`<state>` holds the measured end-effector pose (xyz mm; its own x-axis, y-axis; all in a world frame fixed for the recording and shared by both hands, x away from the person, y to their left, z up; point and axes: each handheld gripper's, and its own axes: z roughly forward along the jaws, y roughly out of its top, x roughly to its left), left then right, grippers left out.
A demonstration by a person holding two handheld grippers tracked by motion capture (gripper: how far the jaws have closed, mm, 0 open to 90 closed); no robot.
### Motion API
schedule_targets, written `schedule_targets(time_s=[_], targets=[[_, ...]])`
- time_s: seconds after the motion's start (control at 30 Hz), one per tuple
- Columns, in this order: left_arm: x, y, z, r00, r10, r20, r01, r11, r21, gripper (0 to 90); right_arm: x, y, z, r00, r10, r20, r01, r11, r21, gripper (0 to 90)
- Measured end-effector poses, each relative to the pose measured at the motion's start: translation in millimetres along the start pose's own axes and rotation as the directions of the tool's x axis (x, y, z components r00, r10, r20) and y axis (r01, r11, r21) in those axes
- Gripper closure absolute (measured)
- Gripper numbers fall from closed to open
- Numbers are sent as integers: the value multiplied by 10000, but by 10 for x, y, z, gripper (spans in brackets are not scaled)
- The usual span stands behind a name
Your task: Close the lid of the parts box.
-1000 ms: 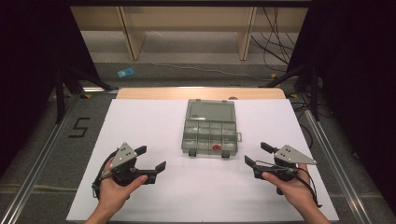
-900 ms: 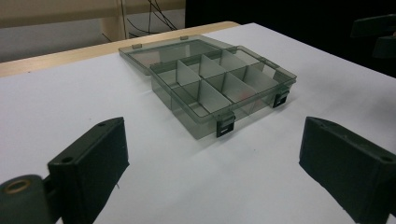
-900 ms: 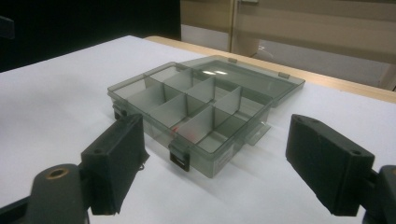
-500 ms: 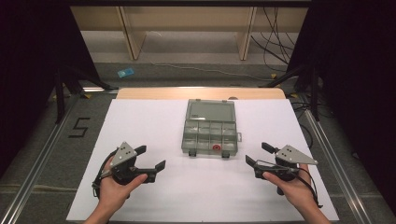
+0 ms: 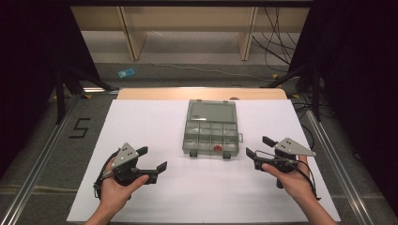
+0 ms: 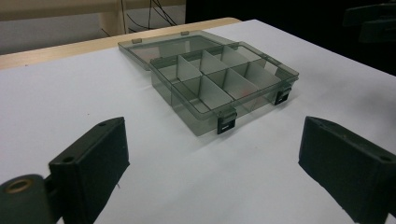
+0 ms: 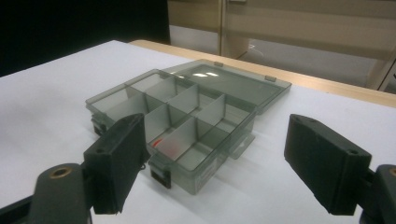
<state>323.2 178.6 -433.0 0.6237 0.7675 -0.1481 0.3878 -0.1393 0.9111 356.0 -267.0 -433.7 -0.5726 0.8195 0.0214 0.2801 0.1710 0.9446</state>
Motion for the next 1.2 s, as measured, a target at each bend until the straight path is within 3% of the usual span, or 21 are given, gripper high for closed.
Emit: schedule_targets(time_s=[0.1, 0.17, 0.4, 0.43, 0.6, 0.67, 0.77, 0.83, 1.2], targets=[[-5, 0, 2, 10000, -3, 0, 3, 10000, 11, 80, -9, 25, 35, 9996, 278, -71, -275, 9990, 364, 221], [-10, 0, 0, 10000, 0, 22, 0, 10000, 3, 80, -8, 28, 66, 9994, 346, -45, -345, 9991, 227, 220], [-15, -3, 4, 10000, -84, 42, 84, 10000, 35, 81, -55, 139, 178, 9996, 251, 115, -256, 9988, 429, 222], [-15, -3, 5, 10000, -40, 51, 39, 10000, 38, 81, -63, 160, 224, 9992, 300, 269, -307, 9992, 264, 223], [-17, -3, 11, 10000, 27, 77, -28, 10000, 70, 82, -101, 215, 302, 9991, 334, 249, -348, 9977, 575, 226], [-17, -2, 11, 10000, 22, 76, -23, 10000, 73, 82, -110, 216, 335, 9991, 350, 238, -358, 9987, 366, 226], [-17, 1, 8, 10000, 11, 70, -11, 10000, 56, 82, -141, 256, 393, 9990, 349, 276, -366, 9972, 649, 226], [-18, 0, 9, 10000, 12, 81, -12, 10000, 66, 81, -158, 267, 445, 9991, 294, 309, -308, 9984, 474, 226], [-24, 2, 25, 9999, 27, 146, -28, 10000, 79, 83, -257, 357, 692, 9981, 242, 572, -286, 9966, 775, 228]])
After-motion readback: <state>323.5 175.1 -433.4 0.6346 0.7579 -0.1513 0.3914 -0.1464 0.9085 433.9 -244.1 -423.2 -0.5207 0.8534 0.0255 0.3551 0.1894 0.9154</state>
